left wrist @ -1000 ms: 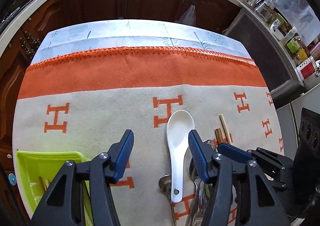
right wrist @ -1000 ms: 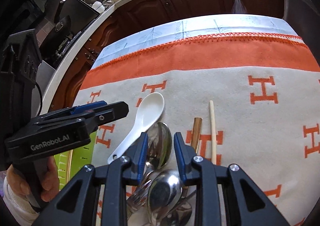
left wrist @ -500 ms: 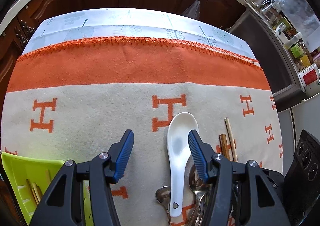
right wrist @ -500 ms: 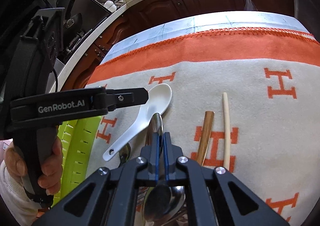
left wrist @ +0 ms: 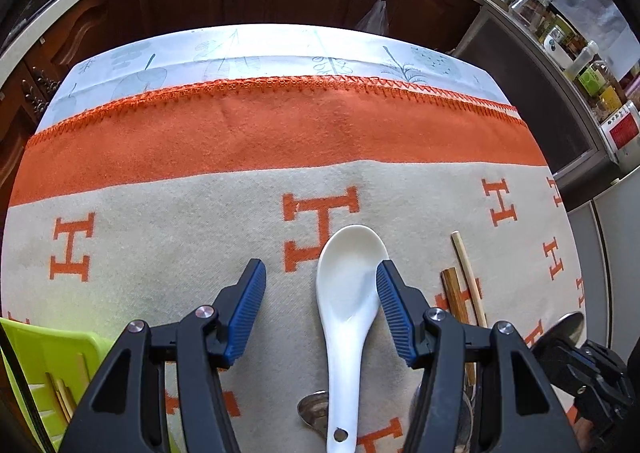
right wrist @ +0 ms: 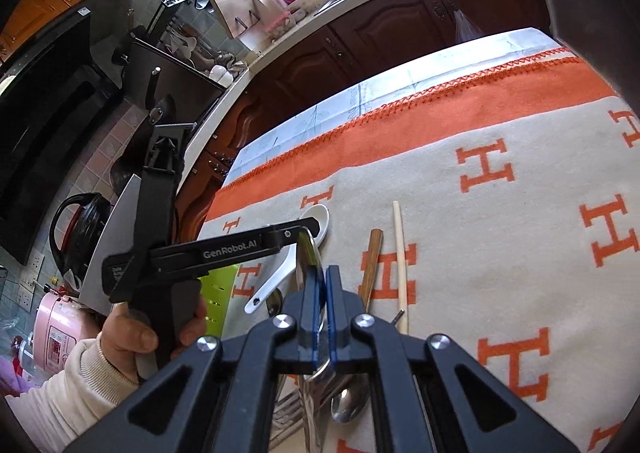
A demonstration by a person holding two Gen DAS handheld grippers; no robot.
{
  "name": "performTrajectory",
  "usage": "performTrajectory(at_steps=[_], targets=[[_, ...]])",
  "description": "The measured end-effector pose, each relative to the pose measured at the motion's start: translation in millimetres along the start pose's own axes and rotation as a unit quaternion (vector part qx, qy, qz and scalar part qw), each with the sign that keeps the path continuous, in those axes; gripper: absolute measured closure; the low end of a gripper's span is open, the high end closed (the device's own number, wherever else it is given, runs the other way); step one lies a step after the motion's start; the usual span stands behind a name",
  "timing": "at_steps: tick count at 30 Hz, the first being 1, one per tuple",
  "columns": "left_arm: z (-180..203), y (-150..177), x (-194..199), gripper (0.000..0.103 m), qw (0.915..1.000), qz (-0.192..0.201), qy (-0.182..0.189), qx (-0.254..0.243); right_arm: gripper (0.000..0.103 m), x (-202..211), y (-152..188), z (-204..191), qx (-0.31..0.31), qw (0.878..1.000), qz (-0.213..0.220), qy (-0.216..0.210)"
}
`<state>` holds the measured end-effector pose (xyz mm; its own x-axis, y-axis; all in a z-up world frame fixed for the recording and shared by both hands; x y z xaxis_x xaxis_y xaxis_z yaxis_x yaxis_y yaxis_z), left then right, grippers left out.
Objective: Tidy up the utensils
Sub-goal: 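Grasp a steel spoon with the right gripper while the left gripper grasps the white ceramic spoon, then carry the white ceramic spoon and steel spoon into the green tray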
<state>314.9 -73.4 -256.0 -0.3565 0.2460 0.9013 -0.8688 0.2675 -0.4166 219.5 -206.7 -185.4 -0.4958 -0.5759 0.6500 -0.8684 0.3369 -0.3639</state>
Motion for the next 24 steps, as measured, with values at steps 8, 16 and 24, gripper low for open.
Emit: performTrajectory(at_steps=[8,16,24], targets=[[14.8,0.2,-0.9,0.091,0.9994,0.024,-0.013,-0.021,0.100,20.7,-5.9,-3.2,0.001,0.999,0.034,0.000],[13.0,-1.3,14.7,0.102,0.9984,0.056,0.006,0.009,0.099,40.6,-15.7,-4.1,-0.012,0.998,0.061,-0.003],[26.0,0.5,48.5,0.102,0.9958,0.090,0.000,-0.018,0.099,67.1,-22.3,-10.6,-0.016,0.996,0.089,-0.022]])
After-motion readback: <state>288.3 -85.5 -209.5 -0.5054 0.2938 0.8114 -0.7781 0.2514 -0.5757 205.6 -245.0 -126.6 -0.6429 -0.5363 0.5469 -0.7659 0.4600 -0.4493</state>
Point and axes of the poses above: each gripper's, at about its wrist camera, not at the fingertips, and x roughly against the way its jaws point, z to its right, y to its underside, the point moved 9 cm from there along -x, roughly the way its jaws point, and after that the axes turned 11 degrees about -x, right-handed, at the moved point
